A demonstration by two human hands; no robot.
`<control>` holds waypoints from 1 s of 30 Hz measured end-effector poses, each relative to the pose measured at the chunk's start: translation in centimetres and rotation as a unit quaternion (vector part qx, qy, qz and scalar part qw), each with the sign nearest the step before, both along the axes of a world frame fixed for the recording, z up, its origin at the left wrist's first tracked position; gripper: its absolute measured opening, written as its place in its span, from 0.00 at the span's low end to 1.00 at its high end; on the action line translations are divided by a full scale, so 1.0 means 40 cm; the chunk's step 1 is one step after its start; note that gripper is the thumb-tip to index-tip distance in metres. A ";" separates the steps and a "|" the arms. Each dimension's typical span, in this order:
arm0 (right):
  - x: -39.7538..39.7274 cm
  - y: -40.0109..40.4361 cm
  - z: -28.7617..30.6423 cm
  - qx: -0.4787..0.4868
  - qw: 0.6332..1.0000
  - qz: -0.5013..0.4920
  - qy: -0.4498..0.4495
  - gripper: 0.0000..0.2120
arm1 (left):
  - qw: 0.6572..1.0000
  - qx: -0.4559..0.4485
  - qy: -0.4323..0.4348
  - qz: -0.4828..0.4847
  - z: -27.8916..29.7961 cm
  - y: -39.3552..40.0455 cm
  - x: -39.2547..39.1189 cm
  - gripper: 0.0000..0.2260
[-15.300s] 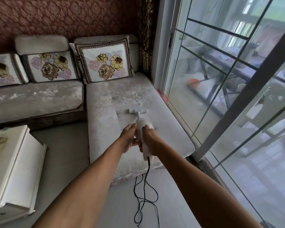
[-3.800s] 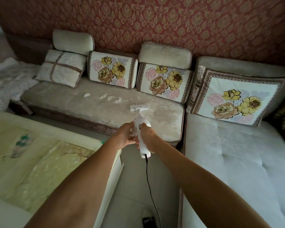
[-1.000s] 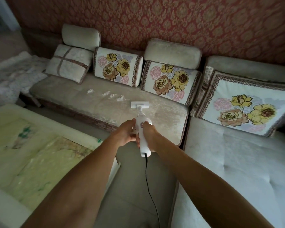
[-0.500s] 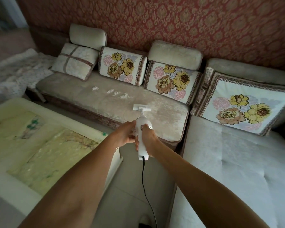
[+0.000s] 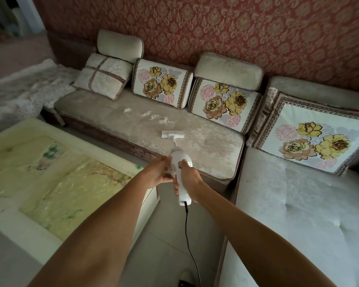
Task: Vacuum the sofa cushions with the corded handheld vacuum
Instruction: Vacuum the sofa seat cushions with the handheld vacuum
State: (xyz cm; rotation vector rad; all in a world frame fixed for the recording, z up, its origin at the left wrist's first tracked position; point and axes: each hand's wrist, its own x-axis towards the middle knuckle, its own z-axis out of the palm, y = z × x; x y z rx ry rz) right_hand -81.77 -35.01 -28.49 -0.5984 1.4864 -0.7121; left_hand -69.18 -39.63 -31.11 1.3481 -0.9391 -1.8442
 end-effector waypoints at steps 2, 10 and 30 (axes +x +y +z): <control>0.007 -0.014 0.004 -0.003 1.000 0.005 0.012 0.29 | 1.000 0.002 0.004 -0.001 -0.003 -0.012 0.009 0.14; -0.019 -0.096 0.047 0.001 0.998 0.064 0.015 0.20 | 1.000 0.000 0.006 0.005 -0.020 -0.091 -0.004 0.13; -0.229 -0.493 0.050 0.008 0.989 0.145 -0.005 0.20 | 0.998 0.012 -0.037 0.052 0.010 -0.429 -0.194 0.13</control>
